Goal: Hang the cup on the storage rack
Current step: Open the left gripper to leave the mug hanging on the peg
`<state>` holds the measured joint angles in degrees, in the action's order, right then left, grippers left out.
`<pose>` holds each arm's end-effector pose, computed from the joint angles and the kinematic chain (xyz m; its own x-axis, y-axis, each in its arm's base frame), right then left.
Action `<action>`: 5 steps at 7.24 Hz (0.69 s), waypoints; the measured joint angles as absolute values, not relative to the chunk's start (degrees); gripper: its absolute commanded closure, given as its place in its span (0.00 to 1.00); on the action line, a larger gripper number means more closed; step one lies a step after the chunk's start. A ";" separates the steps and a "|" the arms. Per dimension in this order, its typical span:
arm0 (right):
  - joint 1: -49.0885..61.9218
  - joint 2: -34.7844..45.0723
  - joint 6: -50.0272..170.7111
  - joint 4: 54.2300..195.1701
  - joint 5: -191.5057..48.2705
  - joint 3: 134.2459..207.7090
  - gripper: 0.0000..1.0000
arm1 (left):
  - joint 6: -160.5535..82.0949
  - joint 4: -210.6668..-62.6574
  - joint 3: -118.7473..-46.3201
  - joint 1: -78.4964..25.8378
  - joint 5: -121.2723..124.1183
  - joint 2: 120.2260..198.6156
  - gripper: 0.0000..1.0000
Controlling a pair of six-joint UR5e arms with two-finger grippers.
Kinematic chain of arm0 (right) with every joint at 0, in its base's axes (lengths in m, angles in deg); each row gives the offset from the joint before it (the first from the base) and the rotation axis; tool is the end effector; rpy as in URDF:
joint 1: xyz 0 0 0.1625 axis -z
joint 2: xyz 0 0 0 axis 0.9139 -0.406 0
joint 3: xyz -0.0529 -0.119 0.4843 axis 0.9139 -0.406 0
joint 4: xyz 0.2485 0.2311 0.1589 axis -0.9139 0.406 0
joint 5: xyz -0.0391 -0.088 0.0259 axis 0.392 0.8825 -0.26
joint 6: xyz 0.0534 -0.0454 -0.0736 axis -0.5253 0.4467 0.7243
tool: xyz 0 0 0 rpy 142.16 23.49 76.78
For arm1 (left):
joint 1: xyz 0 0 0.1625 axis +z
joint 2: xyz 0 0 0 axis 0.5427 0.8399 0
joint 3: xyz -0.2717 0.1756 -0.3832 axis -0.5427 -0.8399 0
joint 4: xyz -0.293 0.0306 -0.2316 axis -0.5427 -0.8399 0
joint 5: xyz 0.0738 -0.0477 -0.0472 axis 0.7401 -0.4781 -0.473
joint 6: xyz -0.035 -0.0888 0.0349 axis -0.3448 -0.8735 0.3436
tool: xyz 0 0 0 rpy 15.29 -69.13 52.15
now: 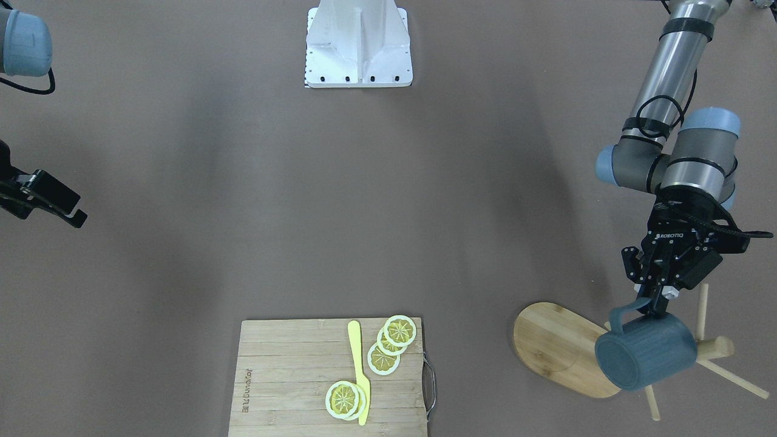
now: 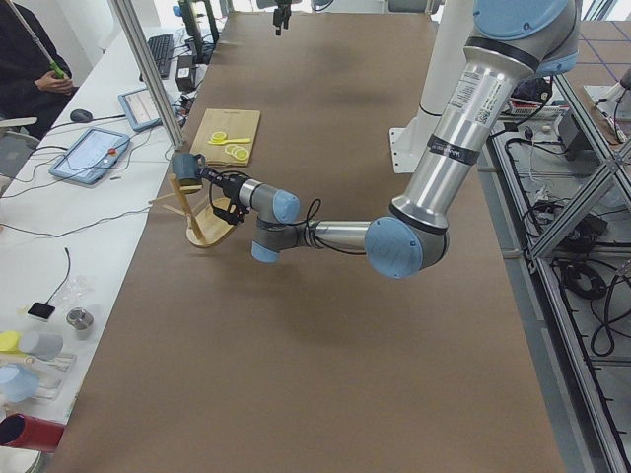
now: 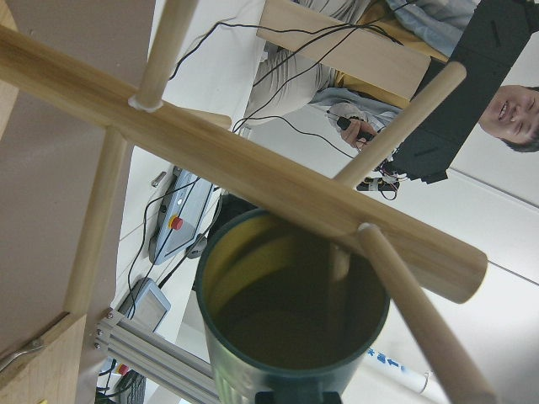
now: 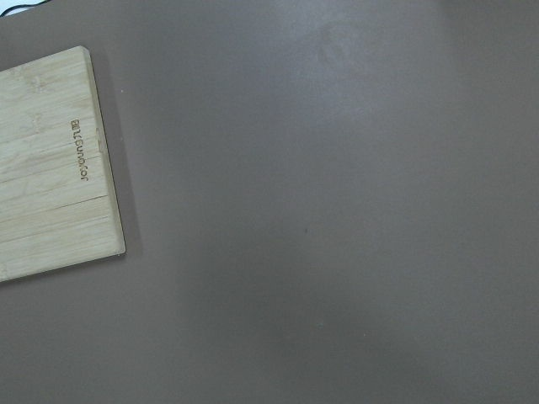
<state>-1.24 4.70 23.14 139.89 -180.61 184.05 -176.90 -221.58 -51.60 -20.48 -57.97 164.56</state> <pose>-0.1633 -0.5589 0.4372 0.5792 0.2447 0.7776 -0.2466 0.9618 -0.1190 0.2548 -0.5926 0.5264 -0.8584 -0.3123 -0.4070 0.2635 0.4123 -0.8721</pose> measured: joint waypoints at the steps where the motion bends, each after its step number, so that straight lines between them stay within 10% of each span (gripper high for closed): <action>1: -1.21 4.76 22.98 139.89 -180.63 184.04 0.00 | -176.80 -221.56 -51.63 -20.52 -59.06 164.53 0.37; 2: -1.19 4.78 22.92 139.89 -180.65 184.04 0.00 | -176.68 -221.57 -51.74 -20.65 -60.03 164.53 0.02; 5: -1.13 4.93 22.88 139.85 -180.71 183.96 0.00 | -176.70 -221.57 -52.15 -22.58 -62.56 164.52 0.02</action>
<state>-1.13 4.93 22.88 139.85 -180.71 183.96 -176.70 -221.57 -52.15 -22.58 -62.56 164.52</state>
